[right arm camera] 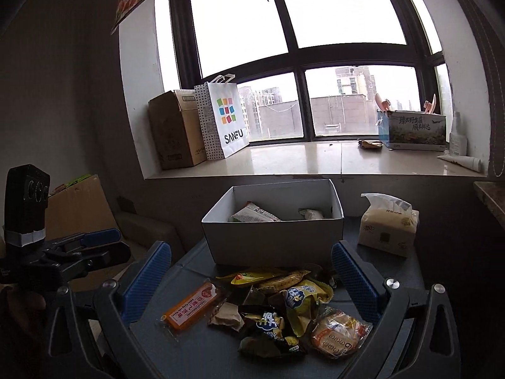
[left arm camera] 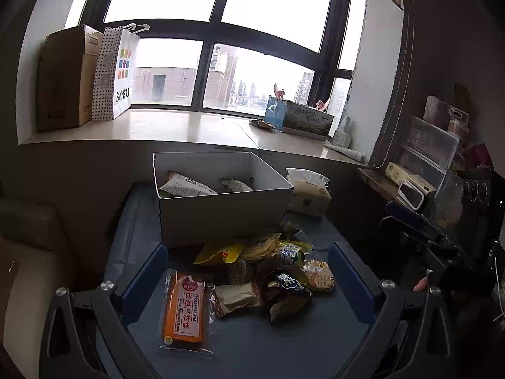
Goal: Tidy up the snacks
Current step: 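Move both tools back over the remaining snacks, then grasp the yellow chip bag with the right tool while the left tool grasps the orange cake pack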
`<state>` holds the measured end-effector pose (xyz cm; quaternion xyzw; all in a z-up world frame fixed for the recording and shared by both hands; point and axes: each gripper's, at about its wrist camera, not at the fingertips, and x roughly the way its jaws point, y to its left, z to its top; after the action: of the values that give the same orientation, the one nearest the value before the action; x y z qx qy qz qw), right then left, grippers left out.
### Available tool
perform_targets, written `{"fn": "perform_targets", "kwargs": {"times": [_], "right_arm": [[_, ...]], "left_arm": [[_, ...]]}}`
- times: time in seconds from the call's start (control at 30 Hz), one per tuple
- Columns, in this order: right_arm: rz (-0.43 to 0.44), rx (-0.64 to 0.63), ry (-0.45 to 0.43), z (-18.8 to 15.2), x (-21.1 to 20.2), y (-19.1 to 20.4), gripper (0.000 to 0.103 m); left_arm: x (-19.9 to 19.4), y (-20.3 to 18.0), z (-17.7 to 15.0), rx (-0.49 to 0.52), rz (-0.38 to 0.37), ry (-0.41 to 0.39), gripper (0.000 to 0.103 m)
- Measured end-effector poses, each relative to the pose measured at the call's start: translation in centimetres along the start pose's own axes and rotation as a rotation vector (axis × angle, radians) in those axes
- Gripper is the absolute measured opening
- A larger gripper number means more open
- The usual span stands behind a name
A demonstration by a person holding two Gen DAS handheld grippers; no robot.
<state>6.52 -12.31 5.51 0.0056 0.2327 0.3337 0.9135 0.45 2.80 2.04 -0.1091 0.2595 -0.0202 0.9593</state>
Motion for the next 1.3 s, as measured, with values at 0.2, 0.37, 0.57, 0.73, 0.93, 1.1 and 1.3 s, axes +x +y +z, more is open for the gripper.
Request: {"fn": "perform_targets", "kwargs": {"times": [0.2, 0.37, 0.57, 0.73, 0.93, 1.1, 1.3], "right_arm": [[-0.075, 0.002, 0.053, -4.0, -1.8, -0.6, 0.103], [-0.104, 0.012, 0.092, -5.4, -1.9, -1.8, 0.103], [-0.133, 0.035, 0.178, -6.8, 0.0, -3.2, 0.103], [-0.077, 0.075, 0.239, -7.8, 2.9, -3.8, 0.103], [-0.029, 0.161, 0.303, -6.9, 9.0, -6.9, 0.103], [0.024, 0.266, 0.357, -6.3, 14.2, -9.4, 0.103], [0.099, 0.359, 0.460, -7.9, 18.8, -10.9, 0.100]], "left_arm": [[-0.3, -0.5, -1.8, -0.025, -0.009, 0.046, 0.103], [-0.7, -0.6, -2.1, -0.021, -0.008, 0.045, 0.103], [-0.7, -0.1, -2.3, -0.023, -0.005, 0.049, 0.103], [-0.3, 0.1, -2.8, -0.026, -0.011, 0.066, 0.103], [0.3, 0.5, -3.3, -0.031, -0.012, 0.087, 0.103], [0.7, 1.4, -3.7, -0.050, -0.006, 0.103, 0.103], [0.9, 2.6, -4.1, -0.088, 0.003, 0.115, 0.103]]}}
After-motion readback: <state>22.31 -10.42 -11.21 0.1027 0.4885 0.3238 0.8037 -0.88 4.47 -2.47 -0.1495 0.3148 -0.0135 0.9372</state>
